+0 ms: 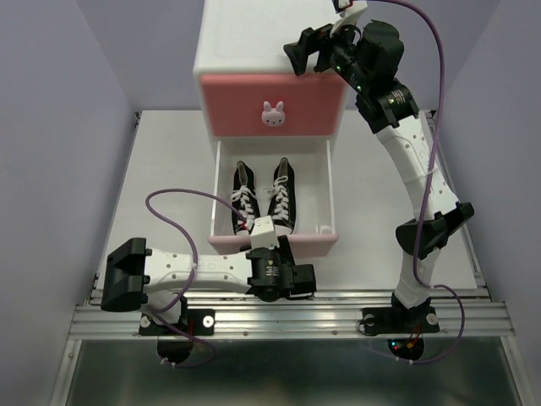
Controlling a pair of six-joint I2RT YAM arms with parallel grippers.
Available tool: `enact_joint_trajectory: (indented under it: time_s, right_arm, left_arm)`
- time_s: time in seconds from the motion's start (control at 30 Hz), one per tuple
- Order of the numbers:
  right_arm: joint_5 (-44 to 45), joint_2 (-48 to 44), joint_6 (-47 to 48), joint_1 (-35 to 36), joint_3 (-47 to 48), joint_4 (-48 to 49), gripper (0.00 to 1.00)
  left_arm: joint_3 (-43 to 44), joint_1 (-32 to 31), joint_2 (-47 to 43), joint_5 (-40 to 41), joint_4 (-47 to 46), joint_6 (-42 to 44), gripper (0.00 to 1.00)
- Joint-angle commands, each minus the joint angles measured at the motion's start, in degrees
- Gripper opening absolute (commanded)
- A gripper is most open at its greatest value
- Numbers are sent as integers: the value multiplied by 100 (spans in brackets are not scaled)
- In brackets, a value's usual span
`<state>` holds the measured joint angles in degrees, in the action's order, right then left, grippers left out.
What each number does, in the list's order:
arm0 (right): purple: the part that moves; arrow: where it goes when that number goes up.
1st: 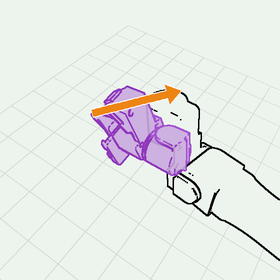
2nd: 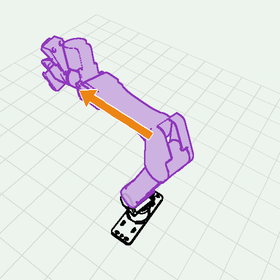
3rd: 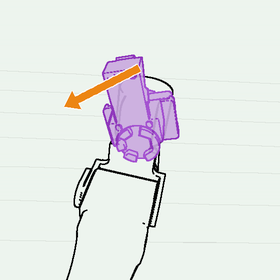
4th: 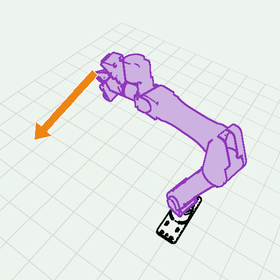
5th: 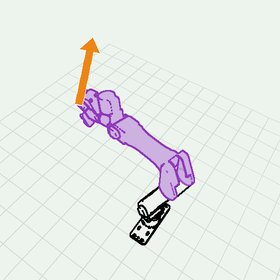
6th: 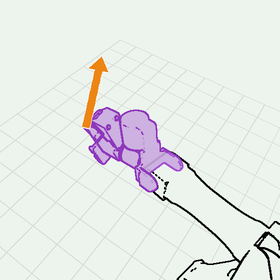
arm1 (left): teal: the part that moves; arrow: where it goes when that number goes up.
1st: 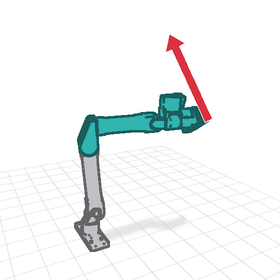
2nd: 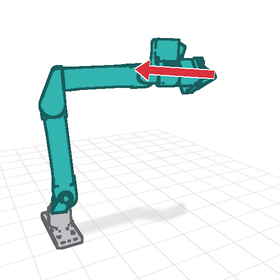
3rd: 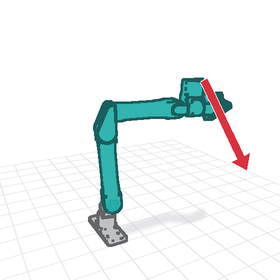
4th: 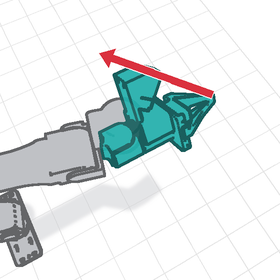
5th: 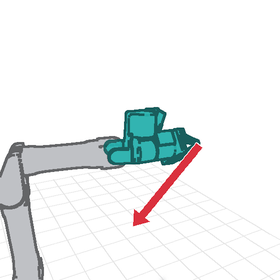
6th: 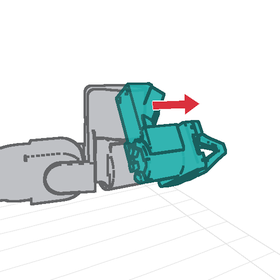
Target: Place and organize the shoes in the shoe cabinet
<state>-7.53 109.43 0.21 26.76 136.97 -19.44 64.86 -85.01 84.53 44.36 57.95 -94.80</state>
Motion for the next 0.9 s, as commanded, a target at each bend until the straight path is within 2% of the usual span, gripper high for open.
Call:
enact_joint_trajectory:
  time_s: [0.0, 0.03, 0.1, 0.13, 0.17, 0.33, 0.5, 0.6, 0.7, 0.8, 0.87]
  right_arm:
    - [-12, 237, -302, 57, -355, -1106, 100]
    - [6, 220, -302, 57, -364, -1114, 100]
    - [67, 211, -276, 57, -390, -1141, 100]
    - [85, 185, -250, 57, -399, -1141, 100]
    - [120, 167, -249, 57, -425, -1123, 100]
    - [129, 167, -240, 57, -460, -1123, 100]
    - [155, 211, -249, 57, -425, -1123, 100]
    - [234, 158, -179, 57, -460, -1132, 100]
    - [305, 114, -118, 57, -557, -1158, 100]
    - [357, 96, -109, 57, -592, -1176, 100]
    - [357, 79, -109, 57, -610, -1185, 100]
  left_arm:
    - [123, 318, -103, 723, 331, -241, 68]
    - [132, 353, -199, 776, 130, 21, 63]
    - [158, 380, -279, 925, 15, 190, 43]
    - [185, 450, -332, 960, 32, 217, 27]
    - [202, 503, -358, 1013, 32, 234, 16]
    - [570, 714, -446, 1407, -47, 682, 9]
    - [739, 986, -560, 1541, -319, 1297, 9]
    - [485, 1258, -788, 1435, -898, 1753, 9]
    - [344, 1548, -991, 1392, -1740, 2656, 9]
    - [282, 1750, -1079, 1505, -1910, 2818, 8]
    - [168, 2180, -1079, 1323, -2392, 3351, 8]
